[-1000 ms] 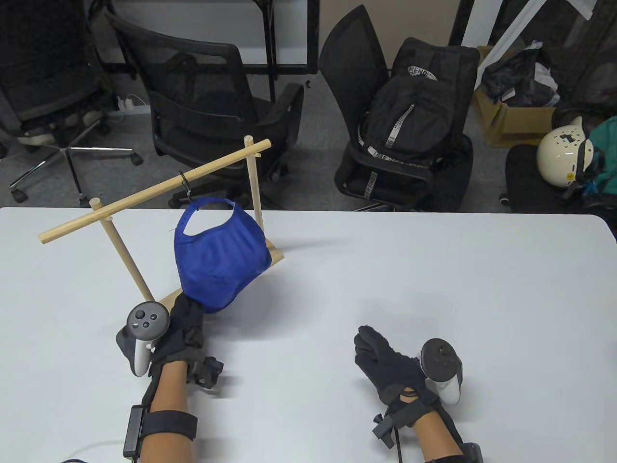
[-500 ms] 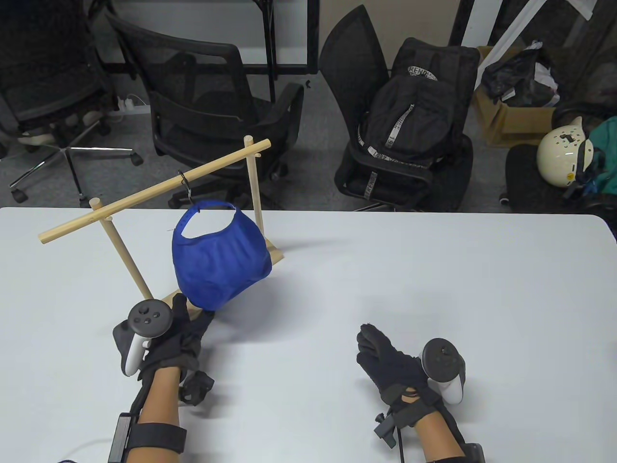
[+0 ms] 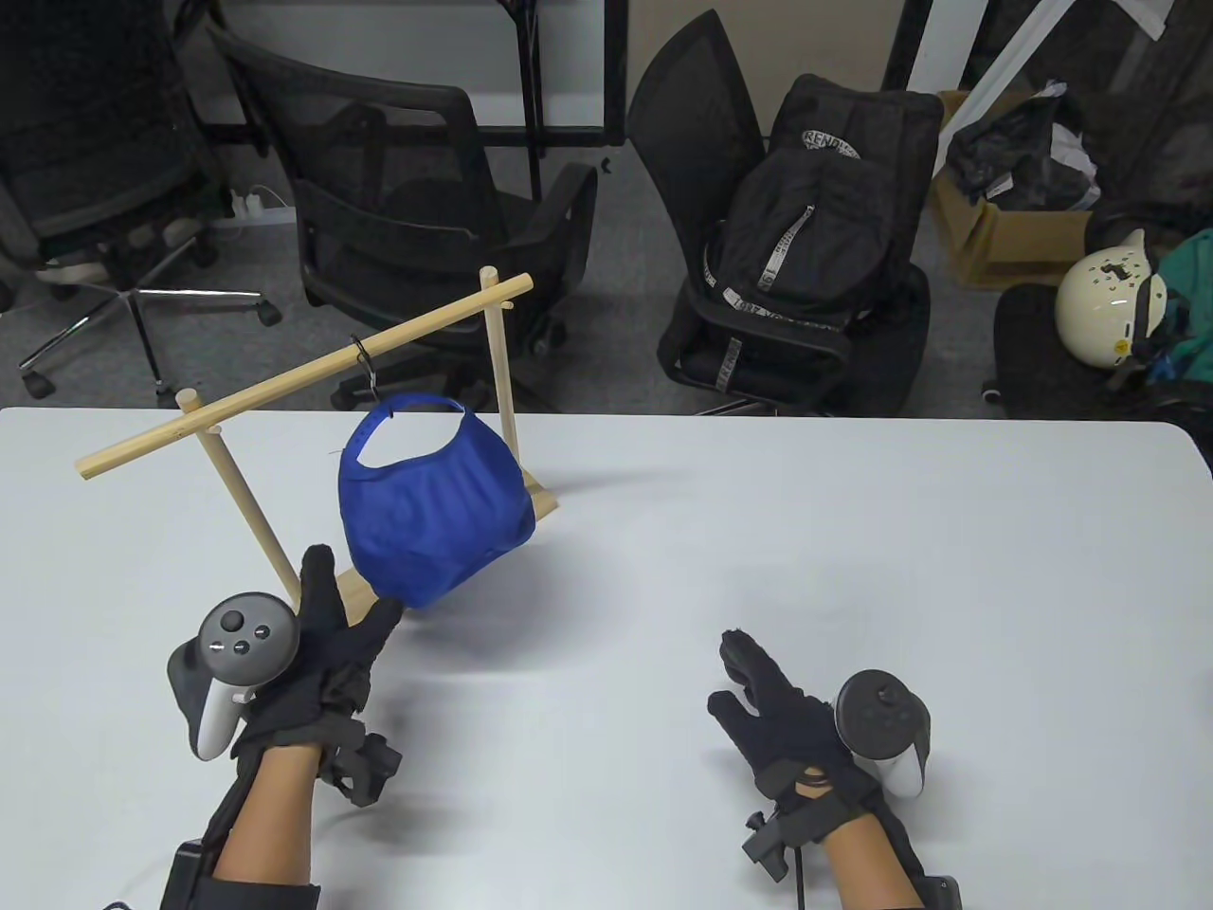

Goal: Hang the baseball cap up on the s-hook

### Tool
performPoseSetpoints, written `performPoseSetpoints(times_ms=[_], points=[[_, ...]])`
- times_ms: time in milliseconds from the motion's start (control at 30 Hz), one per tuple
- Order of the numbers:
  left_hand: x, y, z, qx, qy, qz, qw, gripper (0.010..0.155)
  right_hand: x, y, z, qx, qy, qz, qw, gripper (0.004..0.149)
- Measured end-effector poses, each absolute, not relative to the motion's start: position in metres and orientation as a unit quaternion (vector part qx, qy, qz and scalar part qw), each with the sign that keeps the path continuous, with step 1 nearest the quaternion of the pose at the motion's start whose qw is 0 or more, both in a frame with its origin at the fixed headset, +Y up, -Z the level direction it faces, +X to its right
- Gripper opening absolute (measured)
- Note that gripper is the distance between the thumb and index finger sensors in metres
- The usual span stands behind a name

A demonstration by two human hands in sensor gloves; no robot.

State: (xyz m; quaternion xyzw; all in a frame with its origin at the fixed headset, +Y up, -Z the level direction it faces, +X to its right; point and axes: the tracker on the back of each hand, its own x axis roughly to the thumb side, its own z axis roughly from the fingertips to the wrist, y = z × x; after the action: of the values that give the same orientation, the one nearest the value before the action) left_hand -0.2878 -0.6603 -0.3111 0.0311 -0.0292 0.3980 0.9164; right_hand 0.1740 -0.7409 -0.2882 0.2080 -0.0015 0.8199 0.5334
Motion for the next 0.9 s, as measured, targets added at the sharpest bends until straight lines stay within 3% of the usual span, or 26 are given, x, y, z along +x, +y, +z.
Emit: performPoseSetpoints(times_ms=[400, 900], points=[[-0.245, -0.645, -0.271, 0.143, -0.107, 0.301, 0.937, 0.088, 0.173, -0.723, -0.280, 0.212, -0.027, 0.877, 0.430, 0.084], [-0.176, -0.685, -0.238, 0.118, -0.191, 0.115, 0.968, 0.090, 0.169, -0.719, -0.277, 0.167, -0.032, 0.956, 0.241, 0.091]])
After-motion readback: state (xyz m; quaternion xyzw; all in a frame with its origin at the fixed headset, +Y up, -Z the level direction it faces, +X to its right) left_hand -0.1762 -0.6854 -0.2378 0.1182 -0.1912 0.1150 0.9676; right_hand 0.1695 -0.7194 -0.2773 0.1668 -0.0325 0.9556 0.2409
